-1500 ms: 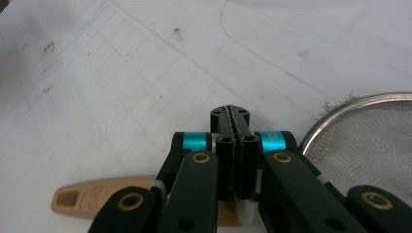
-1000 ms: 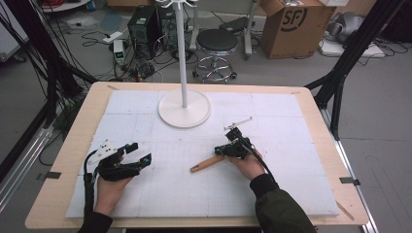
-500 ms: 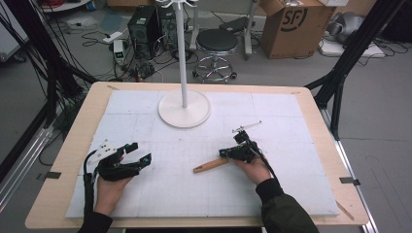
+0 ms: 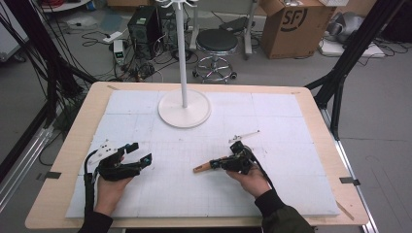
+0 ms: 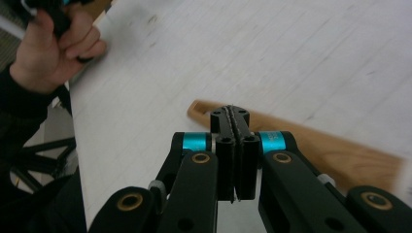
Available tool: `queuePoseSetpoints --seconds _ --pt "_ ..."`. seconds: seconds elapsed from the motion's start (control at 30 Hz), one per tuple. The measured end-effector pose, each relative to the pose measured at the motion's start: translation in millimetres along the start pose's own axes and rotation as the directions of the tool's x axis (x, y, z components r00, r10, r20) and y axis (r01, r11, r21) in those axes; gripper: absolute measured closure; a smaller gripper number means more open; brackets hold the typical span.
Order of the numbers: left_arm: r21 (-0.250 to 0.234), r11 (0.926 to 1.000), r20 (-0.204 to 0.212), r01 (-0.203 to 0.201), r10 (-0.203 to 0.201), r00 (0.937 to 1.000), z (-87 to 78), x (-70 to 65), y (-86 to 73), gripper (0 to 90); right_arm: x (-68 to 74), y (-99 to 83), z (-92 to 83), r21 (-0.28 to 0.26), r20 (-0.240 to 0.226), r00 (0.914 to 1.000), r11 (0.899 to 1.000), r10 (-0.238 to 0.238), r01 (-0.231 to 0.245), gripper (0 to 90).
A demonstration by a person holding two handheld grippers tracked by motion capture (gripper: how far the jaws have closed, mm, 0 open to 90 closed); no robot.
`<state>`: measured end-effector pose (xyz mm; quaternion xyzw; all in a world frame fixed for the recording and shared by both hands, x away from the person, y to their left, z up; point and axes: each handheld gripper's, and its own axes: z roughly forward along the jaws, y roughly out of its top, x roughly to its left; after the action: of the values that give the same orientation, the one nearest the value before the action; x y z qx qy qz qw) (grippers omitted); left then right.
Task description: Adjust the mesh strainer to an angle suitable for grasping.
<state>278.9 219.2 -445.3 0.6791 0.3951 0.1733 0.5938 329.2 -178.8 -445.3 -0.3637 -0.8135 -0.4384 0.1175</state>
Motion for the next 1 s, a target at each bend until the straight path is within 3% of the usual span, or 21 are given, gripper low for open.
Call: queuePoseSetpoints --seconds 0.1,0.23,0.53,1.0 --pt "0.000 1.0000 0.001 0.001 -0.001 1.0000 0.0 0.0 0.1 23.1 4.9 -3.1 15.1 0.070 -0.027 0.9995 0.997 -0.014 0.016 89.5" --pt "-0.005 1.0000 -0.001 0.003 -0.003 1.0000 0.0 0.2 0.1 23.1 5.7 -3.3 24.9 0.105 -0.015 0.9997 0.994 -0.021 0.022 89.5" --pt "-0.004 1.0000 0.003 0.004 -0.004 1.0000 0.7 0.0 0.2 23.1 -0.9 6.1 34.1 0.062 -0.006 1.0000 0.998 0.005 -0.005 89.6" --pt "0.000 1.0000 0.004 0.001 -0.001 1.0000 1.1 0.8 0.2 23.1 -14.5 28.4 45.7 0.008 0.063 0.9971 0.999 0.042 -0.043 89.7"
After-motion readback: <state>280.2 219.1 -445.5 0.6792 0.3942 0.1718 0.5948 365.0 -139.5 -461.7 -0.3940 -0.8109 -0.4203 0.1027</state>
